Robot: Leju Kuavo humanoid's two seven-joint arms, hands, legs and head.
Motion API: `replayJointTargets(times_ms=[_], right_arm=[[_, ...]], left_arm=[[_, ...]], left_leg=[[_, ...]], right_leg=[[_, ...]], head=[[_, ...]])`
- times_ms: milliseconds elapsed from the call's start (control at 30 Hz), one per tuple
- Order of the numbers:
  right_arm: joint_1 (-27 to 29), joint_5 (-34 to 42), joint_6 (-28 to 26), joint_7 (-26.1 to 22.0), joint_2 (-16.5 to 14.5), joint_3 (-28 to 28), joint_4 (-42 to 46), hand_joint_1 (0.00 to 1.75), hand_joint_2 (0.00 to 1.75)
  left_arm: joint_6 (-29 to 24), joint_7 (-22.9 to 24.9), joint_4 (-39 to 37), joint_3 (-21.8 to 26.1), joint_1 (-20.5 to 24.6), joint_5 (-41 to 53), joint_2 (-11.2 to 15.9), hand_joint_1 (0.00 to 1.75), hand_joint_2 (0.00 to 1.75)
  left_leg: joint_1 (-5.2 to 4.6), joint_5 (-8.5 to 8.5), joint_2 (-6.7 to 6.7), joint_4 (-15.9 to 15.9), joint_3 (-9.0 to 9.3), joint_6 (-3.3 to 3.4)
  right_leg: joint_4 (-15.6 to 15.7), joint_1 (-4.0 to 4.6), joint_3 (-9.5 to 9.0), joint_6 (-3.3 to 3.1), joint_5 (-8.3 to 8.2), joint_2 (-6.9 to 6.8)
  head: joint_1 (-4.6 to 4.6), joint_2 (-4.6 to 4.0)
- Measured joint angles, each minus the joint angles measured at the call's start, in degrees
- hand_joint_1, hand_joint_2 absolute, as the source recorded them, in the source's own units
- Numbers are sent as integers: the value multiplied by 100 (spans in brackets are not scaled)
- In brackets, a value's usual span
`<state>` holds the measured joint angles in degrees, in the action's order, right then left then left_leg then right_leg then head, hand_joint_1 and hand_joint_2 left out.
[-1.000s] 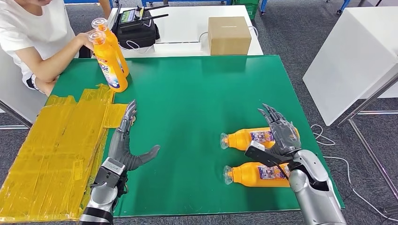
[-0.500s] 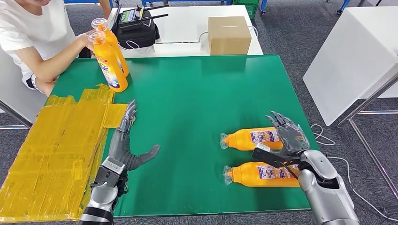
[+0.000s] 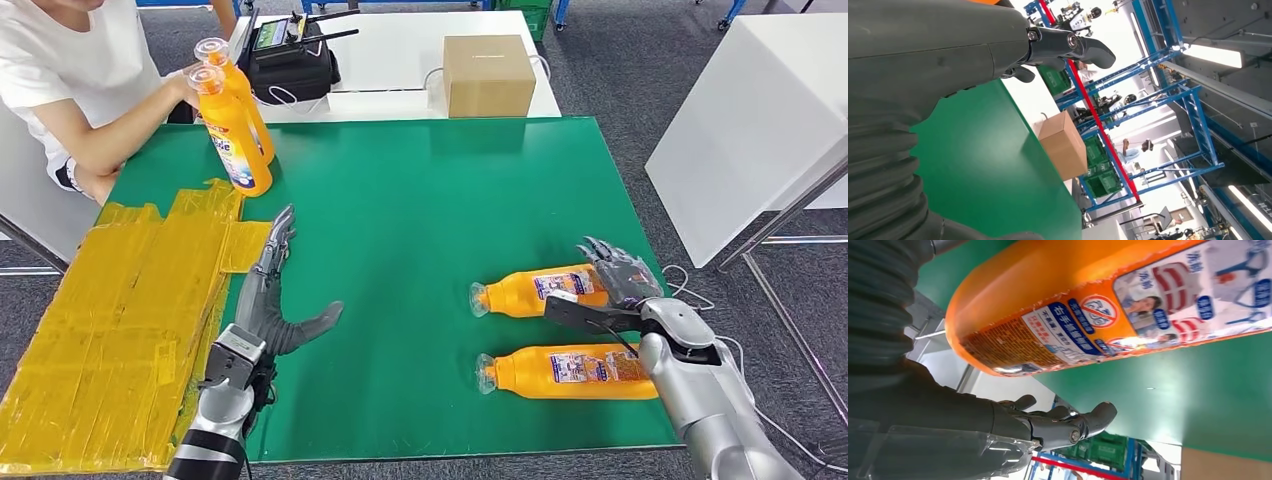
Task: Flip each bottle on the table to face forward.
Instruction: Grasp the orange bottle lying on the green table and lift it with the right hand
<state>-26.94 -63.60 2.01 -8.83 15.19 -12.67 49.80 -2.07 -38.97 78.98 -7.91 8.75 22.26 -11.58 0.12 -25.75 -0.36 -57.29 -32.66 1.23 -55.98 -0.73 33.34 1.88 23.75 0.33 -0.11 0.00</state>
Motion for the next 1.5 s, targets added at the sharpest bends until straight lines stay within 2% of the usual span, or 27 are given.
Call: replayJointTargets(times_ms=[467,667,700,733,800,833,867,1133,1500], right_arm=[[-265,-17,-21,27,1,-109,-546,0,175],[-471,-314,-378,242,-146,-129,-920,2,175],[-518,-352,-436,240,-200,-134,-1002,26,175],[-561,-388,-468,236,-258,-143,-1077,61,175],[-634,-471,-485,230,-370,-178,-1208,146,175],[-662,-513,-482,228,-420,-202,-1264,166,175],[-688,-555,-478,231,-469,-227,-1319,175,175],[-898,-683,-477,226,-691,-374,-1666,172,175],[-947,-674,-525,208,-790,-390,-1844,174,175]], left_arm=[[1,-3,-119,0,58,-10,-3,0,175],[18,-9,-158,-8,74,-16,-32,0,175],[21,-10,-166,-10,81,-16,-42,0,175],[27,-11,-176,-13,90,-18,-52,0,175],[43,-13,-197,-16,105,-28,-70,0,175],[51,-13,-204,-17,111,-33,-78,0,175],[58,-14,-209,-19,115,-38,-85,0,175],[74,-15,-266,-20,140,-87,-112,0,175],[86,-16,-290,-20,145,-108,-112,0,175]], left_leg=[[0,0,0,0,0,0],[0,0,3,0,-1,0],[0,0,4,0,0,0],[0,0,4,0,1,0],[1,0,2,0,1,-1],[1,0,1,0,1,-1],[2,0,1,1,1,-1],[2,0,4,1,2,-1],[2,0,5,0,5,-1]], right_leg=[[0,1,0,0,0,0],[-1,1,0,0,0,1],[-1,2,0,0,0,1],[-1,2,0,0,0,1],[-1,3,0,0,0,1],[-1,4,0,0,0,1],[-1,5,0,0,0,1],[-1,5,0,0,0,1],[-1,6,-2,-1,0,1]], head=[[0,0],[0,0],[1,0],[1,0],[1,0],[0,0],[0,0],[0,0],[1,0]])
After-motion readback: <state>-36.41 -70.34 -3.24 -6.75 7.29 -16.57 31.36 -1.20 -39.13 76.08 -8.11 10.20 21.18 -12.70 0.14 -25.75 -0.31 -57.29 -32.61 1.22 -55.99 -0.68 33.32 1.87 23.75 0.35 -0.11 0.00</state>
